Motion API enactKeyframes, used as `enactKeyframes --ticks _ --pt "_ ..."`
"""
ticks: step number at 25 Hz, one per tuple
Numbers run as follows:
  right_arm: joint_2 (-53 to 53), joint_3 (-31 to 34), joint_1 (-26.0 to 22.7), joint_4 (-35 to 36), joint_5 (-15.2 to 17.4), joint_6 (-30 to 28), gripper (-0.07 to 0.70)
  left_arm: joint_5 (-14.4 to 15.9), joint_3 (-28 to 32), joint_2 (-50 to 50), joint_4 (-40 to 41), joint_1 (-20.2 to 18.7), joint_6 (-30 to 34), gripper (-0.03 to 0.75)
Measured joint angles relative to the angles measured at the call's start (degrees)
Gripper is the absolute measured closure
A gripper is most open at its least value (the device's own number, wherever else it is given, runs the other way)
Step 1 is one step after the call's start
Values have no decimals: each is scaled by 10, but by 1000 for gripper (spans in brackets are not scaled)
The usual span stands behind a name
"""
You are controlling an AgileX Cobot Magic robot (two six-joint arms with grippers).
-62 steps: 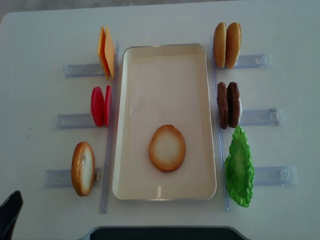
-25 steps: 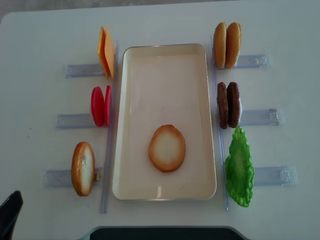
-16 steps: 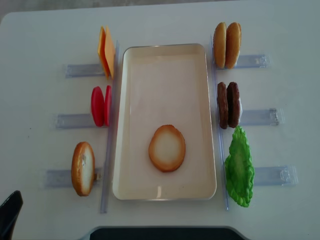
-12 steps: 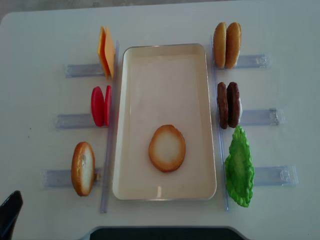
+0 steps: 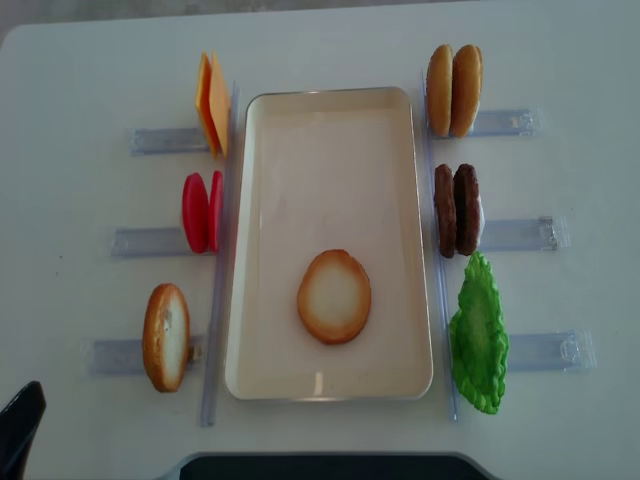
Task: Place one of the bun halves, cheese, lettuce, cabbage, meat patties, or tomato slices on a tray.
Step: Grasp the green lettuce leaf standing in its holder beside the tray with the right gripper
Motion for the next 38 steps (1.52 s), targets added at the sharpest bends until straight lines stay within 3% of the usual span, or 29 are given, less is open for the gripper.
enactKeyframes --ticks 9,19,31,38 --pt "226 -102 0 0 42 20 48 0 0 0 0 0 0 307" --pt "414 -198 0 0 43 37 48 -1 0 0 0 0 0 307" --pt "446 -199 5 100 44 34 48 -1 0 0 0 0 0 307" --pt "447 -199 108 119 44 90 48 -1 0 0 0 0 0 307"
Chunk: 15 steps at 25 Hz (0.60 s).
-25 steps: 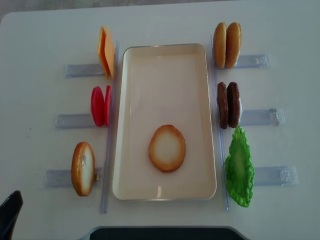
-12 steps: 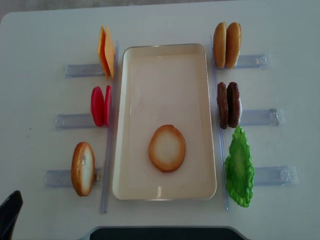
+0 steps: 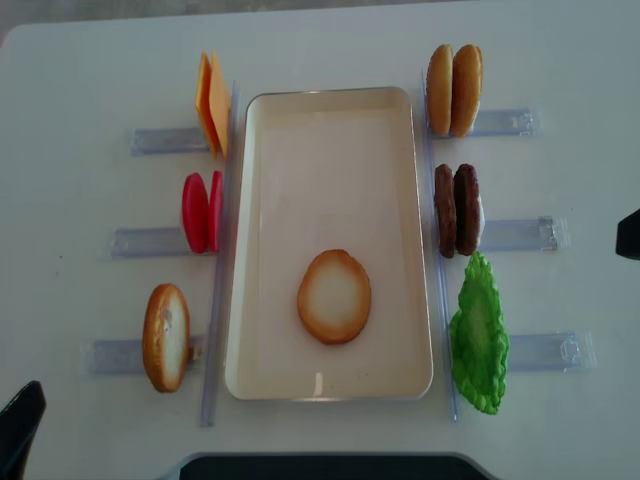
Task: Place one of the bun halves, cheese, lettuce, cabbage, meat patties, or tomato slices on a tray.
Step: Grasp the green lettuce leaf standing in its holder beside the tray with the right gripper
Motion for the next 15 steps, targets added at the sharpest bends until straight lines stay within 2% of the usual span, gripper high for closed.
enactKeyframes --ticks 9,15 --pt "63 0 180 -29 1 140 48 0 0 0 0 0 0 307" --pt "114 0 260 -64 1 198 48 0 0 0 0 0 0 307"
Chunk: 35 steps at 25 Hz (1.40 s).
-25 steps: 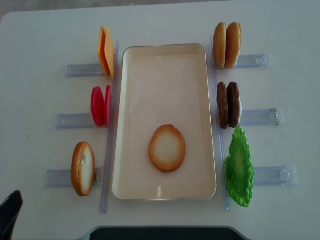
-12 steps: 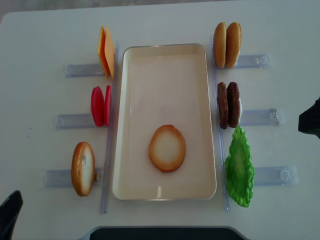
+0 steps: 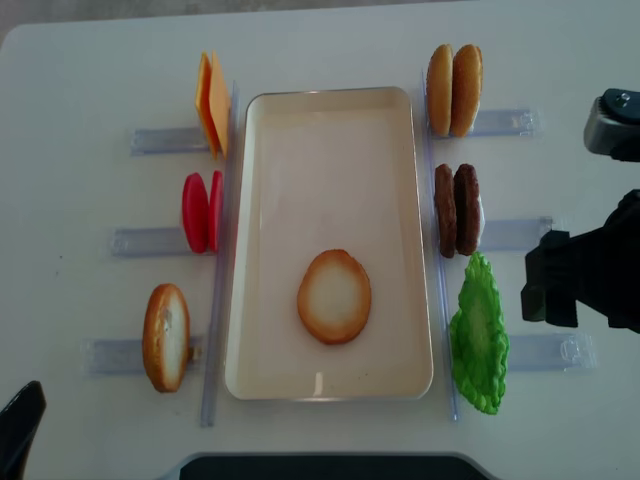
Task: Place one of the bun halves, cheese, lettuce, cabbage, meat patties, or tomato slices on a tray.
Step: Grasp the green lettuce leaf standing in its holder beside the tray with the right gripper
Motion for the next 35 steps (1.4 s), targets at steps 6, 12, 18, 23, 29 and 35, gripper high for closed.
enactKeyframes --ticks 6,12,18,23,29,35 --pt "20 0 32 -15 -20 18 48 0 0 0 0 0 0 307" --pt "35 0 51 -16 -50 27 48 0 0 0 0 0 0 309" --pt "75 0 62 -8 -65 20 48 0 0 0 0 0 0 324" --pt "105 0 65 2 -82 6 48 0 0 0 0 0 0 324" --pt "107 0 65 3 -104 -1 48 0 0 0 0 0 0 324" --pt "107 0 65 3 -104 -4 55 0 0 0 0 0 0 324"
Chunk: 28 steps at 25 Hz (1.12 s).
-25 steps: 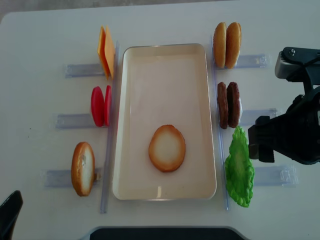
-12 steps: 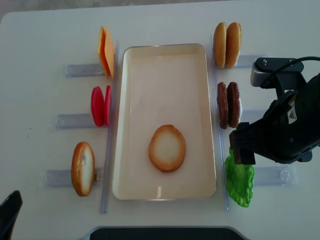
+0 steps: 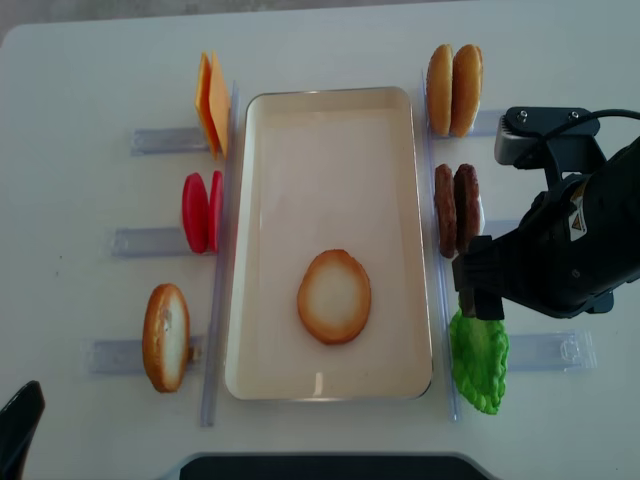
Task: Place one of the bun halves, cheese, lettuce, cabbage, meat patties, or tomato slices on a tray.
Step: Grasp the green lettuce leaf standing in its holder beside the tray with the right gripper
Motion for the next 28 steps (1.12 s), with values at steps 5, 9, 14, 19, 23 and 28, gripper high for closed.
enactKeyframes --ticks 5,9,14,19,23,28 --pt "0 0 0 0 0 -5 58 0 0 0 0 0 0 324" --pt "0 0 0 0 0 -6 58 0 0 0 0 0 0 324" --pt "0 0 0 0 0 -11 58 0 0 0 0 0 0 324" --pt "0 0 0 0 -2 -14 58 0 0 0 0 0 0 325" --pt "16 0 0 1 -2 -20 58 0 0 0 0 0 0 325" --pt "40 0 0 10 -5 -30 59 0 0 0 0 0 0 325"
